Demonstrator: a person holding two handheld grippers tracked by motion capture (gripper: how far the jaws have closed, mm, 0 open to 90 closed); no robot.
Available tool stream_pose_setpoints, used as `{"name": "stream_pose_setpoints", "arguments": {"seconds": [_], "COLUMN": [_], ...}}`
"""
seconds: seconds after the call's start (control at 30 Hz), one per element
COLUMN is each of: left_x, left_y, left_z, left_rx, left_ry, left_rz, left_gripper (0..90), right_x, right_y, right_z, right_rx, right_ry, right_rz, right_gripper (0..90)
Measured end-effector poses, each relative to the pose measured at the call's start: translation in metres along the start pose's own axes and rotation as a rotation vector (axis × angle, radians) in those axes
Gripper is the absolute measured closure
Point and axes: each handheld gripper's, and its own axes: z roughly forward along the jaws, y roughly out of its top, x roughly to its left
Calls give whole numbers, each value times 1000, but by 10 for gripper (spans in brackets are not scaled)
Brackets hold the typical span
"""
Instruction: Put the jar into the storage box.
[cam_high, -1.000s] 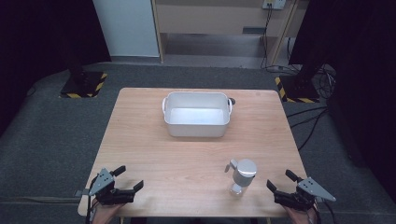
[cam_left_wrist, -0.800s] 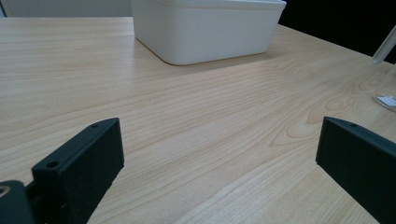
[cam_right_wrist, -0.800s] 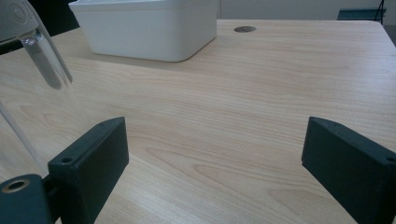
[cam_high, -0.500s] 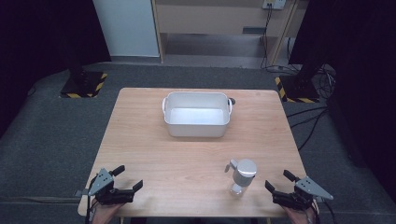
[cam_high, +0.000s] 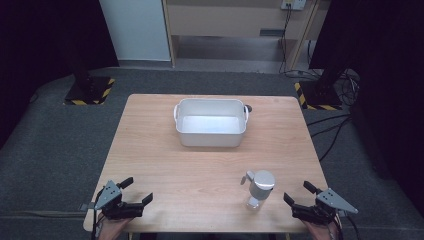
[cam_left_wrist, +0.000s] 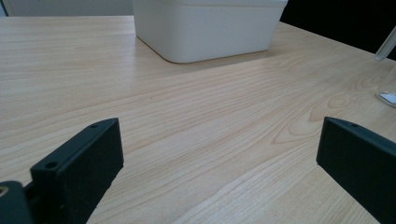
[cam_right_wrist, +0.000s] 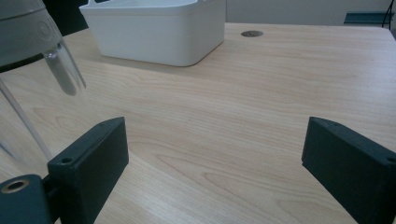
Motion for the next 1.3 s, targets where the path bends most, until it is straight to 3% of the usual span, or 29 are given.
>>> {"name": "stream_pose_setpoints", "arguments": {"seconds": [0.47,0.77,1.0,1.3], "left_x": [-1,-2,-2,-3], "left_y": [0,-1,-1,-1], "left_z": [1,3,4,4], "left_rx": [11,27,32,40], "left_ry": [-5,-8,-8,-10], "left_rz": [2,1,2,7], "left_gripper": [0,0,0,0], "right_x": [4,11,18,28], "right_y": [25,41,56,72], "right_z": [-17,-23,-30,-38], "right_rx": [-16,0,-19,-16], "right_ry": [13,48,64,116], "right_rz": [-37,-61,-85,-95], "right_gripper": [74,78,82,81]}}
